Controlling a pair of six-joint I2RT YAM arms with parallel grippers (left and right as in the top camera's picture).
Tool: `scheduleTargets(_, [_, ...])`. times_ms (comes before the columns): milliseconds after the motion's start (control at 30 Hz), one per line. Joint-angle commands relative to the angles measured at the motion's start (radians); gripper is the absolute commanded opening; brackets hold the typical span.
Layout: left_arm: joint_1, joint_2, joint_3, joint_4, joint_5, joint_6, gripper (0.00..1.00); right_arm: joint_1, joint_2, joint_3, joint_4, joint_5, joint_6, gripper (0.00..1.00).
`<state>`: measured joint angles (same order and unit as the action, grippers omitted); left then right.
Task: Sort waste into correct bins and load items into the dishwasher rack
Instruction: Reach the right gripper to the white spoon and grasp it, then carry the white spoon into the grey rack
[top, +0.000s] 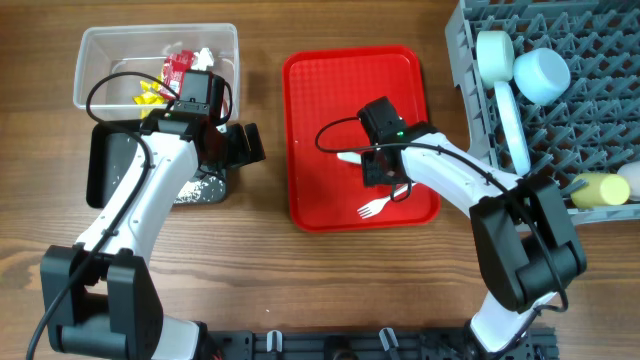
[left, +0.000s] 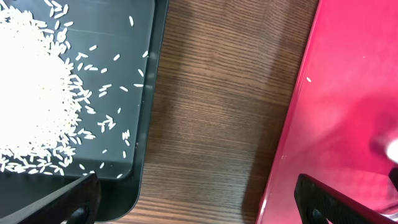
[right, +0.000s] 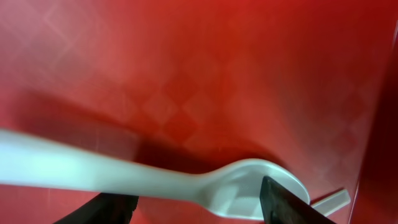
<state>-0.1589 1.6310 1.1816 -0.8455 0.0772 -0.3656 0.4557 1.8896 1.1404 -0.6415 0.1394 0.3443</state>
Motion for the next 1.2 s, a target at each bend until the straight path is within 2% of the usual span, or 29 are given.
scheduleTargets(0, [-0.003, 0.002, -0.005, 0.000, 0.008, -0.009, 1.00, -0.006, 0.080, -0.010, 0.009, 0.010, -0.031, 0.62])
scheduleTargets(100, [-0.003, 0.002, -0.005, 0.000, 0.008, -0.009, 1.00, -0.009, 0.098, -0.010, 0.025, -0.006, -0.031, 0.56])
scheduleTargets(300, [-0.003, 0.002, -0.005, 0.000, 0.008, -0.009, 1.00, -0.010, 0.099, -0.010, 0.058, -0.006, -0.056, 0.27])
scheduleTargets(333, [-0.003, 0.002, -0.005, 0.000, 0.008, -0.009, 1.00, -0.010, 0.099, -0.010, 0.057, -0.005, -0.056, 0.21])
scheduleTargets(367, [-0.003, 0.002, -0.005, 0.000, 0.008, -0.009, 1.00, -0.010, 0.099, -0.010, 0.054, -0.006, -0.057, 0.10])
scheduleTargets(433, [-0.003, 0.002, -0.005, 0.000, 0.008, -0.009, 1.00, -0.010, 0.098, -0.010, 0.047, -0.006, -0.057, 0.04])
scheduleTargets(567, [-0.003, 0.002, -0.005, 0.000, 0.008, -0.009, 1.00, -0.010, 0.076, -0.001, -0.015, -0.083, -0.113, 0.04])
scheduleTargets(700, [-0.003, 0.002, -0.005, 0.000, 0.008, -0.009, 1.00, -0.010, 0.015, 0.032, -0.100, -0.161, -0.110, 0.04])
scheduleTargets(767, [-0.003, 0.002, -0.005, 0.000, 0.008, -0.009, 1.00, -0.010, -0.090, 0.062, -0.136, -0.219, -0.109, 0.04])
scheduleTargets(900, [-0.003, 0.002, -0.005, 0.000, 0.008, -0.009, 1.00, -0.013, -0.300, 0.111, -0.158, -0.212, -0.093, 0.04])
scheduleTargets(1033, [-0.003, 0.002, -0.005, 0.000, 0.008, -0.009, 1.00, -0.076, -0.558, 0.130, -0.169, -0.112, 0.031, 0.04])
scheduleTargets(1167, [-0.003, 0.002, -0.005, 0.000, 0.008, -0.009, 1.00, -0.217, -0.776, 0.130, -0.218, -0.017, 0.142, 0.04])
